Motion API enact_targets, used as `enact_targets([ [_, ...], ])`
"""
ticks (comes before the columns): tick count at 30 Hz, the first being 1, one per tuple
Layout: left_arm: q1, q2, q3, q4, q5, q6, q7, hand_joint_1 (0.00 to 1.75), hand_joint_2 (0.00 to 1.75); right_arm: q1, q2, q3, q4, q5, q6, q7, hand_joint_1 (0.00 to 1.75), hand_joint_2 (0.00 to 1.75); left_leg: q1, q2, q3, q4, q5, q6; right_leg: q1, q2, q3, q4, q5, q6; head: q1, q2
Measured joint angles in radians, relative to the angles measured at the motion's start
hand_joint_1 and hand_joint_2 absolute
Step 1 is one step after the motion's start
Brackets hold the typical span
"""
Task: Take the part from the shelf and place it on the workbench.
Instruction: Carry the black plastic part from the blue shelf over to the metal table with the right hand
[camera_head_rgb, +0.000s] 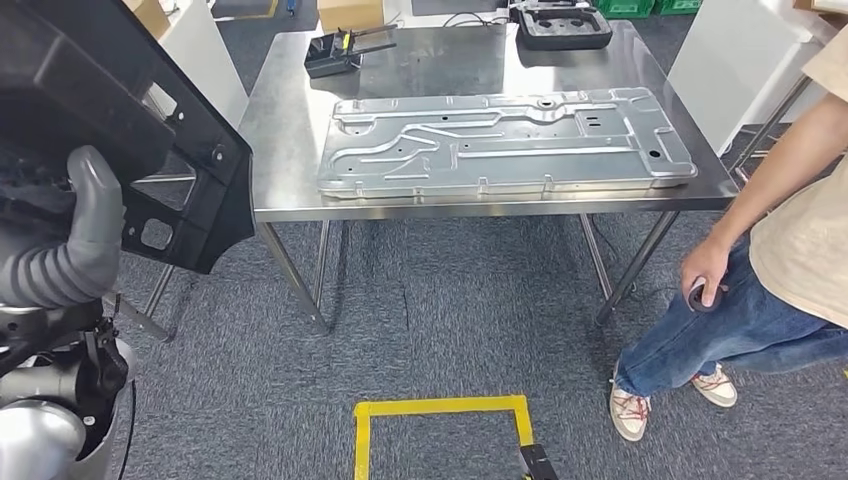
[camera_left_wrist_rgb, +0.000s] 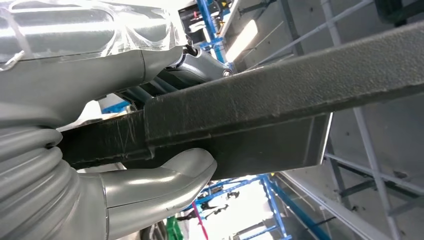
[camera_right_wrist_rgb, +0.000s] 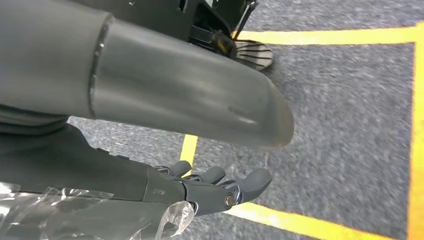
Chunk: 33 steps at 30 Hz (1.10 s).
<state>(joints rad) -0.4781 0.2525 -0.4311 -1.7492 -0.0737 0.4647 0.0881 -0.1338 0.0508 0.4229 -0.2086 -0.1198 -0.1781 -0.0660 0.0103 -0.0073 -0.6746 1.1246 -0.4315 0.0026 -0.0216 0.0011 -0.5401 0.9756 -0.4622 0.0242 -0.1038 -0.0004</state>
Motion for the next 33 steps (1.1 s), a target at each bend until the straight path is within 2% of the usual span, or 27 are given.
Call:
enact_targets([
  [2,-0.003,0.000,-0.001,-0.003,0.004,-0.009,-0.003,1.75,1.75,-0.002,0.000,0.000,0.000,-0.004,0.000,-0.002,0.00,0.00,-0.008,0.008,0.057,-0.138,0.056,0.016,0.001,-0.001,0.020,-0.005,-0.017,0.014,0.000,0.000],
  [5,-0.005,0.000,-0.002,-0.007,0.006,-0.013,-0.006,1.75,1.75,-0.005,-0.001,0.000,0.000,-0.006,0.000,-0.003,0.00,0.00,-0.011,0.005,0.077,-0.161,0.040,0.041,0.003,-0.003,0.031,-0.003,-0.019,0.030,0.002,0.000],
  [6,-0.006,0.000,-0.002,-0.010,0.006,-0.013,-0.007,1.75,1.75,-0.005,-0.001,0.001,0.000,-0.006,0.000,-0.003,0.00,0.00,-0.009,0.004,0.088,-0.164,0.035,0.049,0.002,-0.003,0.025,0.019,-0.019,0.033,0.003,0.000],
  [7,-0.008,0.000,-0.002,-0.012,0.006,-0.014,-0.007,1.75,1.75,-0.006,-0.002,0.001,0.000,-0.006,0.000,-0.004,0.00,0.00,-0.008,0.003,0.100,-0.166,0.030,0.057,0.002,-0.002,0.005,0.058,-0.026,0.035,0.004,0.000],
  [8,-0.009,0.000,-0.003,-0.014,0.006,-0.014,-0.007,1.75,1.75,-0.006,-0.002,0.002,0.000,-0.006,0.000,-0.004,0.00,0.00,-0.008,0.003,0.111,-0.168,0.024,0.063,0.002,-0.002,-0.031,0.120,-0.038,0.036,0.005,0.000],
  [10,-0.009,0.000,-0.006,-0.015,0.007,-0.015,-0.008,1.75,1.75,-0.005,-0.002,0.002,0.000,-0.007,0.000,-0.004,0.00,0.00,-0.012,0.001,0.131,-0.168,0.006,0.072,0.004,-0.002,-0.124,0.252,-0.082,0.037,0.006,0.000],
  [11,-0.007,0.000,-0.008,-0.015,0.007,-0.015,-0.008,1.75,1.75,-0.003,-0.003,0.003,0.000,-0.007,0.000,-0.004,0.00,0.00,-0.014,0.000,0.143,-0.168,-0.004,0.074,0.004,-0.002,-0.163,0.291,-0.101,0.037,0.006,0.000],
  [12,-0.007,-0.001,-0.009,-0.015,0.007,-0.016,-0.008,1.75,1.75,-0.002,-0.003,0.003,0.000,-0.008,0.000,-0.004,0.00,0.00,-0.015,-0.003,0.156,-0.168,-0.015,0.075,0.005,-0.002,-0.185,0.294,-0.108,0.035,0.006,0.000],
  [13,-0.007,-0.001,-0.010,-0.015,0.007,-0.016,-0.008,1.75,1.75,0.000,-0.003,0.003,0.000,-0.008,0.000,-0.004,0.00,0.00,-0.016,-0.005,0.171,-0.168,-0.027,0.075,0.006,-0.002,-0.189,0.264,-0.094,0.033,0.006,0.000],
  [14,-0.007,-0.001,-0.011,-0.015,0.007,-0.017,-0.008,1.75,1.75,0.001,-0.003,0.003,0.000,-0.008,0.000,-0.004,0.00,0.00,-0.017,-0.007,0.188,-0.168,-0.040,0.074,0.008,-0.001,-0.179,0.205,-0.058,0.029,0.006,0.000],
  [16,-0.007,-0.002,-0.012,-0.015,0.009,-0.018,-0.010,1.75,1.75,0.003,-0.005,0.003,0.000,-0.009,0.000,-0.004,0.00,0.00,-0.020,-0.010,0.217,-0.169,-0.066,0.068,0.013,0.000,-0.148,0.070,0.052,0.018,0.006,0.000],
  [17,-0.008,-0.002,-0.013,-0.015,0.011,-0.020,-0.011,1.75,1.75,0.003,-0.006,0.003,0.001,-0.009,0.000,-0.004,0.00,0.00,-0.022,-0.011,0.226,-0.172,-0.079,0.062,0.017,0.001,-0.135,0.026,0.091,0.014,0.005,0.000],
  [18,-0.009,-0.002,-0.014,-0.016,0.012,-0.021,-0.013,1.75,1.75,0.002,-0.006,0.003,0.001,-0.009,0.000,-0.004,0.00,0.00,-0.023,-0.012,0.236,-0.173,-0.086,0.056,0.019,0.002,-0.128,0.004,0.110,0.009,0.005,0.000],
  [20,-0.015,-0.002,-0.015,-0.019,0.014,-0.023,-0.016,1.75,1.75,-0.002,-0.006,0.004,0.000,-0.009,0.000,-0.004,0.00,0.00,-0.024,-0.013,0.244,-0.164,-0.086,0.045,0.017,0.004,-0.112,-0.004,0.103,-0.001,0.005,0.000],
  [21,-0.018,-0.002,-0.015,-0.021,0.014,-0.024,-0.017,1.75,1.75,-0.003,-0.005,0.004,0.000,-0.008,0.000,-0.005,0.00,0.00,-0.024,-0.011,0.239,-0.139,-0.079,0.040,0.013,0.004,-0.100,-0.008,0.097,-0.007,0.005,0.000],
  [22,-0.022,-0.002,-0.015,-0.022,0.014,-0.024,-0.017,1.75,1.75,-0.003,-0.005,0.004,0.000,-0.008,0.000,-0.005,0.00,0.00,-0.022,-0.010,0.217,-0.098,-0.075,0.034,0.010,0.004,-0.087,-0.010,0.090,-0.012,0.004,0.000],
  [23,-0.024,-0.002,-0.016,-0.023,0.015,-0.023,-0.017,1.75,1.75,-0.004,-0.004,0.004,0.000,-0.008,0.000,-0.005,0.00,0.00,-0.019,-0.008,0.181,-0.041,-0.079,0.027,0.007,0.004,-0.074,-0.012,0.082,-0.016,0.003,0.000],
  [24,-0.024,-0.002,-0.016,-0.023,0.015,-0.023,-0.017,1.75,1.75,-0.004,-0.005,0.004,0.000,-0.007,0.000,-0.005,0.00,0.00,-0.014,-0.006,0.137,0.021,-0.094,0.019,0.007,0.005,-0.062,-0.014,0.071,-0.018,0.002,0.000],
  [26,-0.023,-0.002,-0.017,-0.023,0.014,-0.024,-0.016,1.75,1.75,-0.004,-0.005,0.005,0.000,-0.006,0.000,-0.005,0.00,0.00,-0.004,-0.005,0.049,0.109,-0.157,0.008,0.006,0.008,-0.038,-0.014,0.047,-0.018,0.002,0.000],
  [27,-0.023,-0.002,-0.018,-0.022,0.014,-0.025,-0.016,1.75,1.75,-0.003,-0.005,0.005,0.000,-0.005,0.000,-0.005,0.00,0.00,-0.001,-0.005,0.020,0.116,-0.185,0.003,0.005,0.009,-0.022,-0.014,0.033,-0.016,0.002,0.000],
  [28,-0.023,-0.002,-0.019,-0.022,0.014,-0.027,-0.017,1.75,1.75,-0.003,-0.004,0.005,0.000,-0.005,0.000,-0.004,0.00,0.00,0.001,-0.004,0.005,0.095,-0.191,0.002,0.004,0.010,-0.004,-0.014,0.019,-0.013,0.002,0.000],
  [29,-0.023,-0.002,-0.021,-0.022,0.013,-0.028,-0.016,1.75,1.75,-0.003,-0.004,0.006,0.000,-0.003,0.000,-0.004,0.00,0.00,0.002,-0.003,0.001,0.048,-0.165,0.001,0.003,0.011,0.016,-0.014,0.003,-0.010,0.002,0.000],
  [30,-0.023,-0.002,-0.023,-0.022,0.012,-0.028,-0.016,1.75,1.75,-0.001,-0.004,0.006,0.000,-0.002,0.000,-0.003,0.00,0.00,0.003,0.000,0.005,-0.017,-0.101,0.003,0.003,0.011,0.034,-0.016,-0.011,-0.006,0.002,0.000],
  [31,-0.023,-0.002,-0.025,-0.021,0.011,-0.029,-0.016,1.75,1.75,-0.002,-0.004,0.006,0.000,0.000,0.000,-0.003,0.00,0.00,0.000,0.001,0.008,-0.079,-0.021,0.007,0.003,0.011,0.049,-0.015,-0.025,-0.001,0.002,0.000],
  [32,-0.023,-0.002,-0.028,-0.020,0.009,-0.031,-0.014,1.75,1.75,-0.003,-0.004,0.006,0.000,0.001,0.000,-0.002,0.00,0.00,-0.003,0.003,0.013,-0.126,0.044,0.014,0.004,0.012,0.060,-0.018,-0.035,0.005,0.002,0.000],
  [33,-0.024,-0.002,-0.030,-0.020,0.002,-0.033,-0.009,1.75,1.75,-0.005,-0.004,0.006,0.000,0.002,0.000,-0.001,0.00,0.00,-0.007,0.004,0.016,-0.152,0.090,0.021,0.004,0.012,0.066,-0.023,-0.043,0.011,0.002,0.000],
])
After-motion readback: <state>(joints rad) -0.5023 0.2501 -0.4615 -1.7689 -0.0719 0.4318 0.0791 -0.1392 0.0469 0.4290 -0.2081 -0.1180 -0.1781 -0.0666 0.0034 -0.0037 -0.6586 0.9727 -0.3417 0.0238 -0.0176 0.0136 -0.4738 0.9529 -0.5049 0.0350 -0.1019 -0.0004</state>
